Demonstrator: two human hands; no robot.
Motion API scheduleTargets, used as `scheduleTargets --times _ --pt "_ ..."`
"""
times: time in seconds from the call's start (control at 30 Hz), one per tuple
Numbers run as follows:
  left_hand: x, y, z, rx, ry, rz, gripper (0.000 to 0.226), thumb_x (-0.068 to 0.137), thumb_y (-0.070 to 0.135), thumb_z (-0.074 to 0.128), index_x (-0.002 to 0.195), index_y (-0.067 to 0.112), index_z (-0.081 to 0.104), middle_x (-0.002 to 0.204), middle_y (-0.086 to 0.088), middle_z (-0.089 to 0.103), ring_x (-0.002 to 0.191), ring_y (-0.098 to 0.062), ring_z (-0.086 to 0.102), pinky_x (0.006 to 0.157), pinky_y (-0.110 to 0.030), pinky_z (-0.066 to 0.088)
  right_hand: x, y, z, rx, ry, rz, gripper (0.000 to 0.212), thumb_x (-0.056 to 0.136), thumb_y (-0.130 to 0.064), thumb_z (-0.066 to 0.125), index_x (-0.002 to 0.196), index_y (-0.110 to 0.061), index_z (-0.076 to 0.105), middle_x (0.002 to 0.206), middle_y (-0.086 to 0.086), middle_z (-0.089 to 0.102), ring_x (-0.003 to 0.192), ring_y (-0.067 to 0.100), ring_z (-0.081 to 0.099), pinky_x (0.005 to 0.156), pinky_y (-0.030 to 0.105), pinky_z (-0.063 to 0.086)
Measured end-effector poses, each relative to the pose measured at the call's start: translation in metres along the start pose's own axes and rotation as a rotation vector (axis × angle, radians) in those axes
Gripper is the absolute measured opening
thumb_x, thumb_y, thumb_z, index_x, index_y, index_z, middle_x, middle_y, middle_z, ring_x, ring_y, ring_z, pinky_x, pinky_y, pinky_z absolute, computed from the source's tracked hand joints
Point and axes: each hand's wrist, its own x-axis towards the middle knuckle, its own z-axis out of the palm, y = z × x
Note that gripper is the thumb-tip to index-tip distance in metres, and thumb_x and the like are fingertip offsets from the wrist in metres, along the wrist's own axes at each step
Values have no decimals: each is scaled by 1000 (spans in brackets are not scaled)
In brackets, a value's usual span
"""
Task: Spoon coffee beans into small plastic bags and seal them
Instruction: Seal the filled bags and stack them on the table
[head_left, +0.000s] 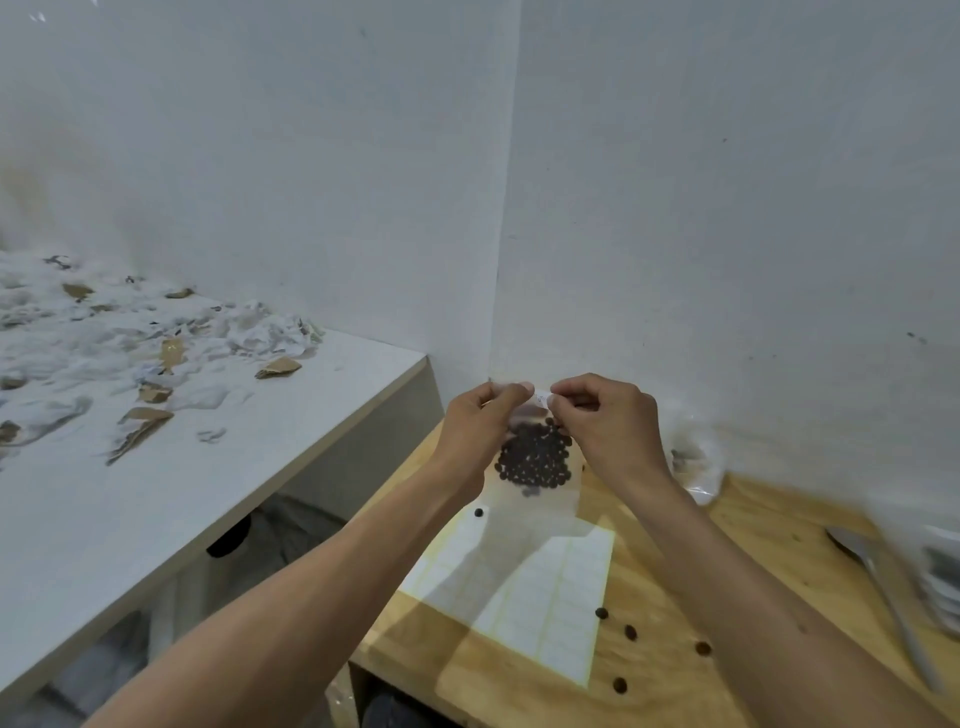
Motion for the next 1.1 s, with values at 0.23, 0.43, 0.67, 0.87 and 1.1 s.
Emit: scheduleTargets --times 0.23,0.43,0.67,0.87,1.1 --pt "-2 -1 11 37 -16 9 19 83 29 79 93 14 74 92 -5 80 95 -25 76 97 -45 55 1 5 -7 -13 16 -43 10 87 -14 77 87 -22 82 70 -23 73 71 -1 71 72 13 56" --pt "-1 -7 17 64 13 26 13 91 18 73 98 7 74 87 -4 80 91 -23 76 93 -39 54 -1 13 -14 -60 27 -49 9 87 -17 76 88 -22 83 65 -29 70 73 -3 70 75 21 60" --pt "-1 -6 22 27 34 34 10 90 16 73 96 8 76 87 -11 79 85 -25 76 73 -25 53 -4 26 -22 3 103 149 49 78 -47 84 119 -30 63 106 -15 65 87 0 65 74 22 51" --pt "-5 -5 33 -14 -35 70 4 87 12 77 89 9 78 85 -10 79 80 -19 75 70 -18 57 3 32 -27 352 14 331 24 76 -38 89 88 -19 80 77 -6 78 72 7 70 66 19 53" --pt "-4 -7 45 -9 -24 44 6 83 5 79 89 6 79 82 -9 79 76 -19 77 70 -21 58 1 41 -40 396 43 302 12 78 -23 89 69 -22 81 72 -1 79 64 4 71 60 13 54"
